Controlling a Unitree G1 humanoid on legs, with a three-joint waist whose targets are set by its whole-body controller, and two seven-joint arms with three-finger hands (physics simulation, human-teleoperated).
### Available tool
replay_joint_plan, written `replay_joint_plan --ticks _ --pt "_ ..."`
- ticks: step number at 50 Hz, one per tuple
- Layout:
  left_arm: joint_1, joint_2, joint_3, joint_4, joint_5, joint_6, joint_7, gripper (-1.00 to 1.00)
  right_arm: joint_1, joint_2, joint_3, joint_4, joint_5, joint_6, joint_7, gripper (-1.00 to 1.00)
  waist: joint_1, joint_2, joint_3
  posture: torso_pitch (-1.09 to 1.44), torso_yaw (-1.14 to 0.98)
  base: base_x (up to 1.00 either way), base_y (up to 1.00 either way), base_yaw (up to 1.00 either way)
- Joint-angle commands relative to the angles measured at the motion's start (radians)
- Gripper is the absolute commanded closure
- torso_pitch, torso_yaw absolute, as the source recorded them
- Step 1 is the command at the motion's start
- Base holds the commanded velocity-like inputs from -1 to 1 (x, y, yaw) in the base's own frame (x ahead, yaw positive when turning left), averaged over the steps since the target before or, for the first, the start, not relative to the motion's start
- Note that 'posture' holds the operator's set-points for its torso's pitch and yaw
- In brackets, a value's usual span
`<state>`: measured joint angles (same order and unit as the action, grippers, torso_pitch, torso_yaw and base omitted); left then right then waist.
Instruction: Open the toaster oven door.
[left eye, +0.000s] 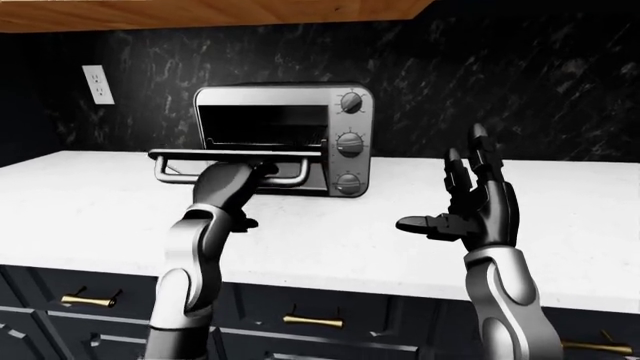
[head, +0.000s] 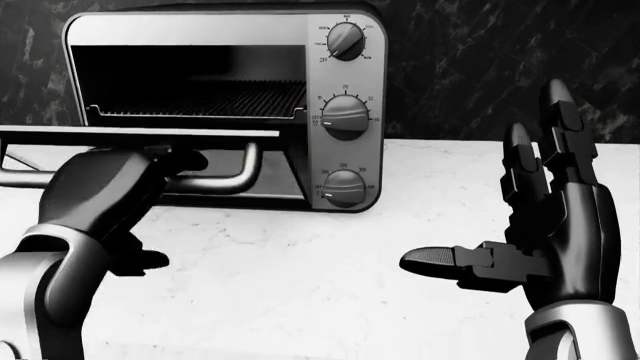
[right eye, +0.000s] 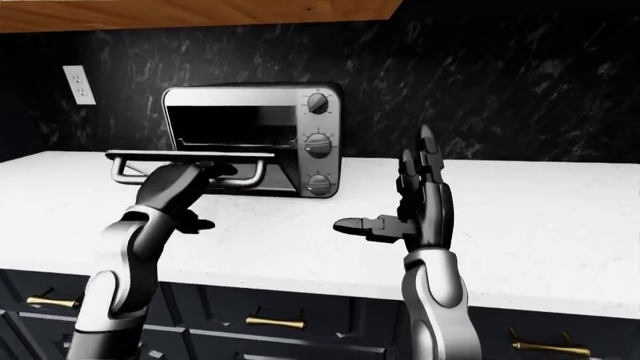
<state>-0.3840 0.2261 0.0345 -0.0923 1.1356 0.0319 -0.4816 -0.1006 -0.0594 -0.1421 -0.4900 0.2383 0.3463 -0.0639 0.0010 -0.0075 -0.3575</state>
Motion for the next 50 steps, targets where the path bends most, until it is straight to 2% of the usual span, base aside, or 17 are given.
replay_joint_plan --ticks 1,7,12,28,31,36,38,41,50 --pt "0.000 0.014 0.042 -0.057 0.015 0.047 -0.080 -0.44 -0.027 -0.003 0.003 -0.035 0.002 -0.020 0.002 -1.00 0.002 -0.004 0.007 -0.55 0.00 0.00 0.00 0.00" --pt "0.056 0.019 0.070 -0.157 0.032 0.041 -0.177 -0.67 -0.026 -0.003 0.003 -0.042 0.002 -0.014 0.000 -1.00 0.004 -0.006 0.015 -0.55 0.00 0.00 0.00 0.00" --pt "0.109 0.004 0.077 -0.268 0.037 0.040 -0.256 -0.99 -0.025 -0.002 0.005 -0.056 0.002 -0.001 -0.005 -1.00 0.008 -0.008 0.020 -0.55 0.00 0.00 0.00 0.00" --pt "0.278 -0.044 0.111 -0.534 0.018 0.004 -0.482 -1.00 -0.019 -0.001 0.002 -0.042 0.003 -0.019 -0.001 -1.00 0.018 -0.018 0.043 -0.55 0.00 0.00 0.00 0.00" --pt "0.341 -0.058 0.120 -0.565 0.009 -0.027 -0.486 -1.00 -0.018 -0.001 0.003 -0.048 0.004 -0.014 -0.002 -1.00 0.015 -0.019 0.043 -0.55 0.00 0.00 0.00 0.00" --pt "0.377 -0.071 0.131 -0.585 0.003 -0.049 -0.491 -1.00 -0.017 0.000 0.003 -0.056 0.003 -0.007 -0.004 -1.00 0.017 -0.018 0.035 -0.55 0.00 0.00 0.00 0.00" --pt "0.446 -0.083 0.155 -0.627 -0.023 -0.073 -0.492 -1.00 -0.017 0.001 0.005 -0.066 0.002 0.004 -0.008 -1.00 0.021 -0.018 0.031 -0.55 0.00 0.00 0.00 0.00" --pt "0.494 -0.099 0.169 -0.644 -0.035 -0.107 -0.499 -1.00 -0.018 0.002 0.007 -0.069 0.000 0.007 -0.009 -1.00 0.020 -0.017 0.025 -0.55 0.00 0.00 0.00 0.00" --pt "0.652 -0.137 0.221 -0.580 -0.075 -0.271 -0.510 -1.00 -0.017 0.002 0.008 -0.057 -0.003 -0.004 -0.006 -1.00 0.031 -0.015 0.007 -0.55 0.00 0.00 0.00 0.00"
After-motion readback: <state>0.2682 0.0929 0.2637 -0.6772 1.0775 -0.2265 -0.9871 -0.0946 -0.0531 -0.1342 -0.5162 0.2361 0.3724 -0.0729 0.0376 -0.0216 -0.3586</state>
